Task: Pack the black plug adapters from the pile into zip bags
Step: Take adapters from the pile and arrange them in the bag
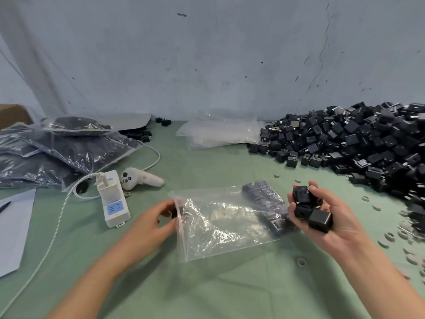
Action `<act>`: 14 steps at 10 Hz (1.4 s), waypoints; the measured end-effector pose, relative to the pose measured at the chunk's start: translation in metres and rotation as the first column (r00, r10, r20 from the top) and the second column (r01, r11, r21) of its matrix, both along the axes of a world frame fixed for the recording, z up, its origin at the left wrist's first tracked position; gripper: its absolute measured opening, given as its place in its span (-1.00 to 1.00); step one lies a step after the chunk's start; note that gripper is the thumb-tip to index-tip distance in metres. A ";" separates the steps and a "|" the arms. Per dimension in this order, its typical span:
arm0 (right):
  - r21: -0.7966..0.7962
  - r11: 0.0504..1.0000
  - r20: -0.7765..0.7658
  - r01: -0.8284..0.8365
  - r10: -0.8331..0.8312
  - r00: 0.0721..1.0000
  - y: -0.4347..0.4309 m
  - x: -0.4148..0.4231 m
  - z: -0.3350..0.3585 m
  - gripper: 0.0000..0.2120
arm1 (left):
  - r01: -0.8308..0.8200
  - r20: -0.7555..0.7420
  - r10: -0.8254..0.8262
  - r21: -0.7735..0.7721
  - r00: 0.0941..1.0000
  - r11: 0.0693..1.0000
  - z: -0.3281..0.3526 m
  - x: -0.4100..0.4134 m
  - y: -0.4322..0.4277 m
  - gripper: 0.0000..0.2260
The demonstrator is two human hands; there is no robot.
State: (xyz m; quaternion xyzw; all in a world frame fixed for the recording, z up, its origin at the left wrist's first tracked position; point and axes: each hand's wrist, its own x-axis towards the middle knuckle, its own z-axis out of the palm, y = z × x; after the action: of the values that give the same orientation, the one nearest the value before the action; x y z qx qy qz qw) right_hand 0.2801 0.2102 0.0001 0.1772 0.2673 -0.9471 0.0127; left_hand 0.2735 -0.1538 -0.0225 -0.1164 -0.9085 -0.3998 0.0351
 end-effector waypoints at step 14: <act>0.040 0.999 0.005 0.003 -0.003 1.000 -0.004 -0.031 0.001 -0.74 | 0.200 -0.052 -0.246 -0.435 0.968 0.878 -0.019 -0.055 0.097 -0.63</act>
State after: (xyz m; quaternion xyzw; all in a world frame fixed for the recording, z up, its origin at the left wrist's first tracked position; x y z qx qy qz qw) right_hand 0.2495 0.2066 0.0007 0.1804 0.2859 -0.9411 0.0083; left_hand 0.2183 -0.0572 -0.0420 -0.2462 -0.9511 -0.1864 0.0105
